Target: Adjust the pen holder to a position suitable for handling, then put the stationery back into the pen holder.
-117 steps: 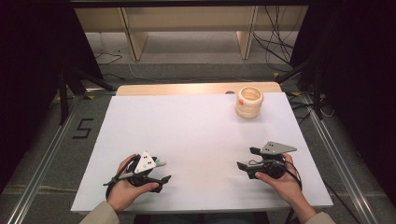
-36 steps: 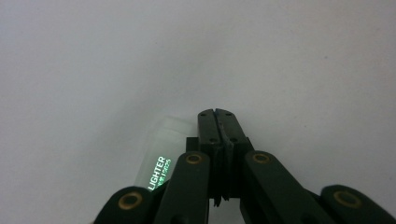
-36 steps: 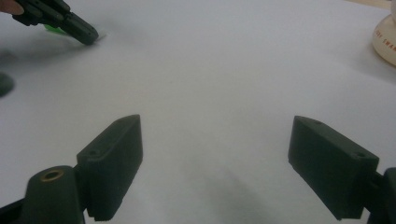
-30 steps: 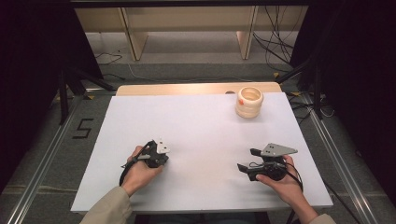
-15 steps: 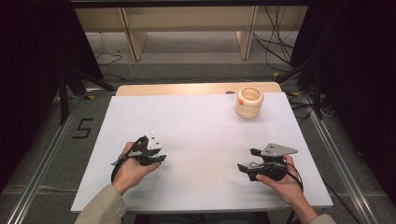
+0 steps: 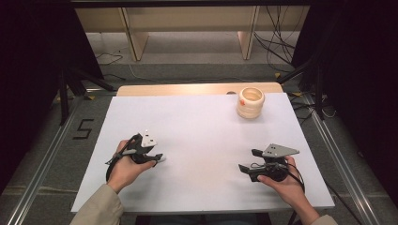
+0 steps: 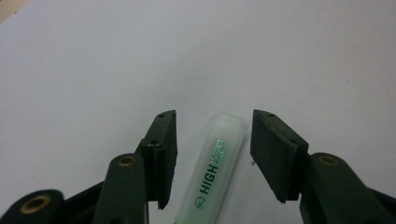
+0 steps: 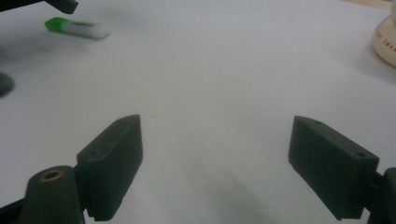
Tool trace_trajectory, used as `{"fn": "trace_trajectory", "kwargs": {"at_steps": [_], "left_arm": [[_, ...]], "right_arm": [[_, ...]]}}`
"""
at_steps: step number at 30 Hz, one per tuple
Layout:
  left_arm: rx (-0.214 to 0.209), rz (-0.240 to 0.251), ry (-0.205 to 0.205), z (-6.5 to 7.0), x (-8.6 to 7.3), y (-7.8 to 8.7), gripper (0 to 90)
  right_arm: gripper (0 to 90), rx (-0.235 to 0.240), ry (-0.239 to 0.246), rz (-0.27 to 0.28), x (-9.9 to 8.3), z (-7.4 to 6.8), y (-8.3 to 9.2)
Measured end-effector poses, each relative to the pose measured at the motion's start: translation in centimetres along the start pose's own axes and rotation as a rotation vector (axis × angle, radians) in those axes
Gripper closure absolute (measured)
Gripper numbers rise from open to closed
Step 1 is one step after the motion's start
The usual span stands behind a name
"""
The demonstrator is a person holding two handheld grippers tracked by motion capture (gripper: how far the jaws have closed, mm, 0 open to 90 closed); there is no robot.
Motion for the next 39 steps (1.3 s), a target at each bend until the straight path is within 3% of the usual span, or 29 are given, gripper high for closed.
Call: {"fn": "trace_trajectory", "kwargs": {"at_steps": [16,23,31,39], "left_arm": [[0.018,-0.03,0.02,-1.4,-0.7,0.7,37.5],[-0.005,-0.06,0.011,-2.2,-1.4,1.0,34.5],[-0.024,-0.129,-0.042,-2.7,-2.1,1.3,36.6],[-0.045,-0.246,-0.138,-2.5,-2.5,0.8,43.6]], "right_arm": [[18.4,0.004,0.001,-0.004,0.0,-0.1,-0.1],[18.4,-0.002,-0.007,-0.001,0.2,0.1,-0.1],[18.4,-0.001,0.001,0.001,0.2,0.1,-0.1],[18.3,0.0,0.006,-0.002,0.1,-0.1,0.0]]}}
Point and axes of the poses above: each handheld gripper's, and its own axes: y roughly backward along the jaws, x roughly out of its top, z roughly to its right, the point moved 8 cm from there along -y, roughly forward along the jaws, and after that the axes turned 8 degrees about -z, right-handed, at the moved point
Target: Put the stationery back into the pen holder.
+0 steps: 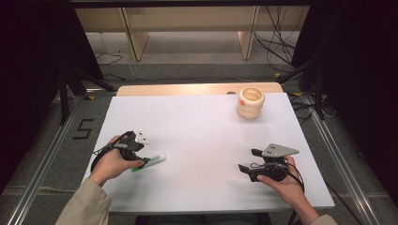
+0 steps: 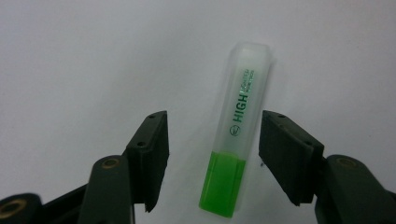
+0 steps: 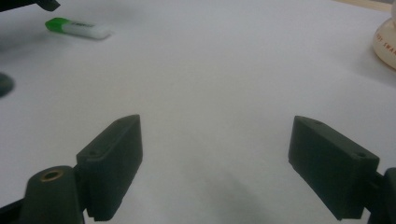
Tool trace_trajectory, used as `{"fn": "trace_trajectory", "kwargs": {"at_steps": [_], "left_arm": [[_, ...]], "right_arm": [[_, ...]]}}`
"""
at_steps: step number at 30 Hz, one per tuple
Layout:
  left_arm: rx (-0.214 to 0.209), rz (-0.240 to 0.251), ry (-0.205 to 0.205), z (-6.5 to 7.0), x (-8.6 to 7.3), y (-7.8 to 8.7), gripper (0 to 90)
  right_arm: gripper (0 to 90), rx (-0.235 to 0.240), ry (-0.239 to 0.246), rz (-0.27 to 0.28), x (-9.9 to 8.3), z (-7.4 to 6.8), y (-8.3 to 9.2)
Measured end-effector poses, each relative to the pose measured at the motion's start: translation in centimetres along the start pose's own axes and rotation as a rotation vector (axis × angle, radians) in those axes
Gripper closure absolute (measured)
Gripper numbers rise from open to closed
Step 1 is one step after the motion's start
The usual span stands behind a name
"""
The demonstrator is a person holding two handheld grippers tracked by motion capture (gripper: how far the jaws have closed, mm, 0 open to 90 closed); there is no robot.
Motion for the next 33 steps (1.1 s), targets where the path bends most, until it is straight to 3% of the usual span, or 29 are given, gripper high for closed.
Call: {"fn": "trace_trajectory", "kwargs": {"at_steps": [13,22,33], "left_arm": [[-0.047,-0.129,-0.14,0.9,0.7,-2.3,50.1],[-0.08,-0.178,-0.172,1.0,0.7,-3.1,54.2],[-0.116,-0.195,-0.179,0.9,0.7,-3.3,59.1]], "right_arm": [[18.4,0.003,0.001,-0.001,0.0,-0.1,-0.1],[18.3,0.003,0.002,-0.003,0.0,-0.1,-0.1],[18.3,0.003,0.001,-0.003,0.0,-0.1,-0.1]]}}
Point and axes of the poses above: each handheld gripper's, and its own axes: y roughly backward along the jaws, x roughly out of its top, z roughly to its right, the point moved 8 cm from there along -y, roughly forward along the jaws, and after that the axes turned 8 degrees about -z, right-handed, at the moved point
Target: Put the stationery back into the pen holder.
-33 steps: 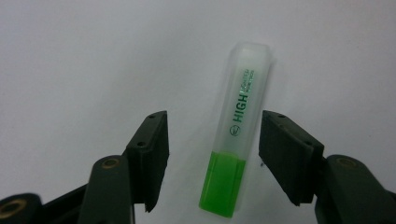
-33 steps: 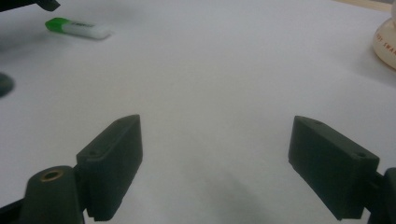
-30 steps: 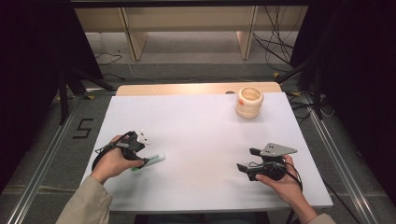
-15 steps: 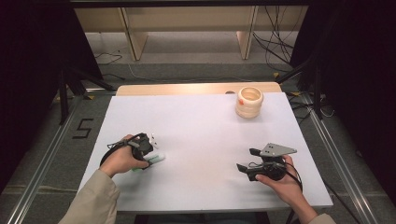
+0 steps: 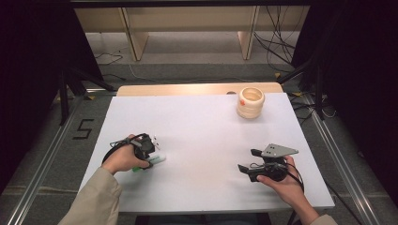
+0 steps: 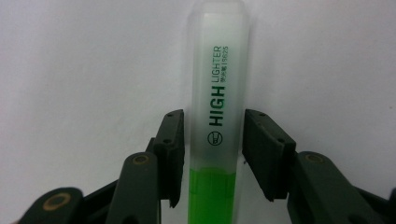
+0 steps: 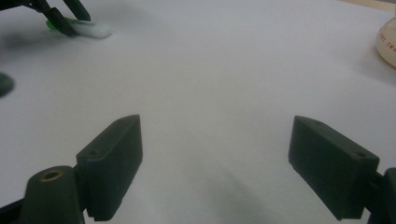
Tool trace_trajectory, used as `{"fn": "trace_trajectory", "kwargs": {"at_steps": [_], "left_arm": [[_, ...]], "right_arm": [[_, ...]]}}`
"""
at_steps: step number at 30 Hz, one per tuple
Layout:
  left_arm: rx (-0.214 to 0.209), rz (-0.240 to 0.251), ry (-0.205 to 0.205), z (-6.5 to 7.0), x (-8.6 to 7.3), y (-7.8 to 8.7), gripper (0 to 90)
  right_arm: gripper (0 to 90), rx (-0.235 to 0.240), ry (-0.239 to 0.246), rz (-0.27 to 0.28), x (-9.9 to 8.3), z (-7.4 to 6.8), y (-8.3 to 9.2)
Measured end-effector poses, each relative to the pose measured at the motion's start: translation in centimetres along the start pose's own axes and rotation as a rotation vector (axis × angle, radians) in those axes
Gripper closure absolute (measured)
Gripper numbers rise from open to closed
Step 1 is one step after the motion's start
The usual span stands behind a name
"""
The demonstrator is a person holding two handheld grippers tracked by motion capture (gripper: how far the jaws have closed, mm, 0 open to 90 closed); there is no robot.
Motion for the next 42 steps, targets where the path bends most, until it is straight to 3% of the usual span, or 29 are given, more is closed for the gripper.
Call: {"fn": "trace_trajectory", "kwargs": {"at_steps": [20,27,34,42], "left_arm": [[-0.045,-0.026,-0.028,-0.1,0.1,0.0,65.5],[-0.053,-0.008,-0.021,0.0,0.1,-0.1,66.0],[-0.052,-0.01,-0.08,0.4,0.2,0.1,66.1],[-0.057,0.077,-0.141,1.5,1.8,0.9,66.1]], "right_arm": [[18.3,0.003,0.003,0.0,0.0,0.0,0.0],[18.3,0.003,0.006,0.001,0.0,-0.1,0.0],[18.3,0.011,0.014,-0.003,0.0,-0.3,-0.1],[18.4,0.024,0.023,-0.006,0.1,-0.6,-0.3]]}}
Point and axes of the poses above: each handheld gripper's, and its own axes: y roughly backward along the jaws, x roughly out of its top, z roughly to its right, the point moved 8 cm from there along -y, roughly forward along the jaws, and after that the axes turned 8 degrees about -z, right-handed, at the moved point
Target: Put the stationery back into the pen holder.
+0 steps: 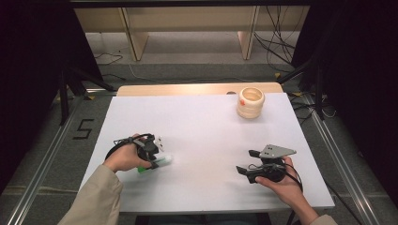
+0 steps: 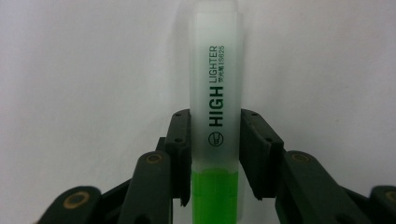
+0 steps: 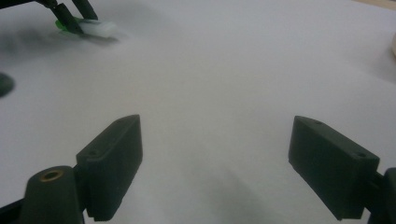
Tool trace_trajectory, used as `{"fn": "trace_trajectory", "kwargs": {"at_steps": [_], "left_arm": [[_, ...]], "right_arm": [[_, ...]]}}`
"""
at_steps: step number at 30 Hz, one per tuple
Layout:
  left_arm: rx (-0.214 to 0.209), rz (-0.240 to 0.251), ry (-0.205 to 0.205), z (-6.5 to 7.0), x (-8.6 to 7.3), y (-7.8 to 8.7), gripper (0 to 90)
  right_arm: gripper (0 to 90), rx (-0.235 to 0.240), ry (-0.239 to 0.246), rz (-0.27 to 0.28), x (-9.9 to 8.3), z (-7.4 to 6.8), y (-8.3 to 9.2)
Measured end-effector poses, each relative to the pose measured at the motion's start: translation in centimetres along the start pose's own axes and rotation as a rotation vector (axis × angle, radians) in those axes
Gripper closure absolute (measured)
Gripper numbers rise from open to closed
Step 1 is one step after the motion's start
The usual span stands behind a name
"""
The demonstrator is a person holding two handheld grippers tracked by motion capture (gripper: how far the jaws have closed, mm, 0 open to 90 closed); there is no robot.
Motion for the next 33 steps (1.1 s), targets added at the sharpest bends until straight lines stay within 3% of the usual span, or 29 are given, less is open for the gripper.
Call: {"fn": "trace_trajectory", "kwargs": {"at_steps": [10,23,33], "left_arm": [[0.008,0.069,-0.129,2.3,3.6,1.5,66.1],[-0.031,0.077,-0.276,5.4,8.5,1.7,66.1],[-0.058,0.057,-0.33,6.7,10.3,1.4,66.1]], "right_arm": [[20.6,0.059,0.045,-0.014,0.3,-1.5,-0.9],[25.1,0.171,0.152,-0.06,1.5,-4.3,-3.4],[29.7,0.241,0.239,-0.107,2.4,-6.5,-5.7]]}}
Point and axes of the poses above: each handheld gripper's, and its own axes: y roughly backward along the jaws, x roughly out of its top, z roughly to its right, the point moved 8 cm from there along -y, roughly forward along the jaws, and after that the axes turned 8 degrees about -z, right-handed, at the moved point
